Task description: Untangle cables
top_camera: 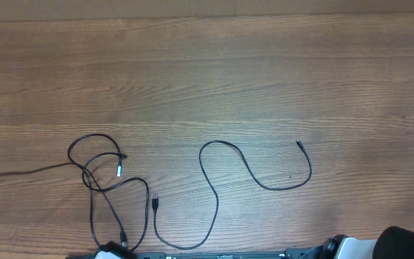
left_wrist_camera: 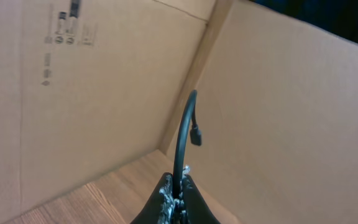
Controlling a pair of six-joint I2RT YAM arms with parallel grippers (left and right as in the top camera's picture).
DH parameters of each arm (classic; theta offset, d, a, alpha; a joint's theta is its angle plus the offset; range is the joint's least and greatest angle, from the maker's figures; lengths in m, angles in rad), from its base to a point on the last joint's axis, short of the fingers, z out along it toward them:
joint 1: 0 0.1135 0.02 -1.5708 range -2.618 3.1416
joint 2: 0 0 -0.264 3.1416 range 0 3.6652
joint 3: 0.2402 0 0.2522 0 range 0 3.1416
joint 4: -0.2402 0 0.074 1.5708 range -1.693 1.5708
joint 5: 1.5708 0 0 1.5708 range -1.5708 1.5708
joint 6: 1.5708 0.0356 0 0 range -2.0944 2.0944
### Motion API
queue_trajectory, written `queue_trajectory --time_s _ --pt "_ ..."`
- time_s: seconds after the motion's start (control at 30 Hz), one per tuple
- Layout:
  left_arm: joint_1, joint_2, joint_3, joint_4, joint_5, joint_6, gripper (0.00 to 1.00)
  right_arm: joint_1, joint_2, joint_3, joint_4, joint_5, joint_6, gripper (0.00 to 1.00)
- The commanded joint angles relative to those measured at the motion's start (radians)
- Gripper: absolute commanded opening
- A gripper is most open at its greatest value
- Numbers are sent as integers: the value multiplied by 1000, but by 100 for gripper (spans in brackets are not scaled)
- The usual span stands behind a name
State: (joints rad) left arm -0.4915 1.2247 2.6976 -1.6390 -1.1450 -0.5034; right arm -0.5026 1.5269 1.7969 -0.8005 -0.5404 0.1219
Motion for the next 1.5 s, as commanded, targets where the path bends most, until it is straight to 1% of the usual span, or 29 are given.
queue_trajectory --time_s 0.0,0.07,0.1,0.2,0.27,0.37,0.43,0.6,0.73,0.8,0.9,1.03,1.13,1.17,1.2,1.23,1.3,1.4,1.47 --pt "-8 74 -14 6 6 -20 4 136 -12 15 -55 -16 -18 100" --pt "-8 111 -14 5 23 -16 4 254 -12 5 -104 28 -43 100" --pt "-8 117 -14 5 24 -16 4 276 -12 3 -115 28 -66 100" --pt "-8 153 -14 11 24 -12 4 407 -12 -14 -205 55 -243 100" --pt "-8 173 -14 28 37 8 4 487 -11 -32 -286 61 -412 100" --pt "-8 190 -14 52 51 32 4 570 -11 -79 -377 61 -624 100" --pt "-8 195 -14 58 51 32 4 608 -11 -128 -383 59 -674 100" --pt "-8 195 -14 59 105 32 4 679 -10 -288 -303 31 -684 100" --pt "-8 229 -14 69 230 34 4 721 -10 -442 -188 18 -669 98" --pt "-8 264 -14 69 266 36 4 740 -10 -483 -168 -2 -669 97" --pt "-8 342 -14 73 314 35 4 764 -10 -494 -178 0 -669 95" --pt "-8 478 -14 75 455 36 4 774 -10 -494 -182 13 -668 94" --pt "-6 597 -14 67 537 53 4 774 -10 -492 -177 46 -631 93" --pt "-5 631 -14 63 543 54 4 774 -11 -492 -175 58 -623 91" --pt "-4 663 -14 60 543 54 4 774 -11 -492 -175 65 -623 86" --pt "-1 698 -14 53 539 54 5 774 -11 -492 -174 69 -623 84" --pt "21 756 -14 40 533 55 4 774 -12 -492 -174 68 -620 84" --pt "80 837 -14 23 544 55 4 774 -13 -492 -177 68 -620 89" --pt "126 881 -14 13 565 56 4 774 -13 -492 -175 68 -620 90"
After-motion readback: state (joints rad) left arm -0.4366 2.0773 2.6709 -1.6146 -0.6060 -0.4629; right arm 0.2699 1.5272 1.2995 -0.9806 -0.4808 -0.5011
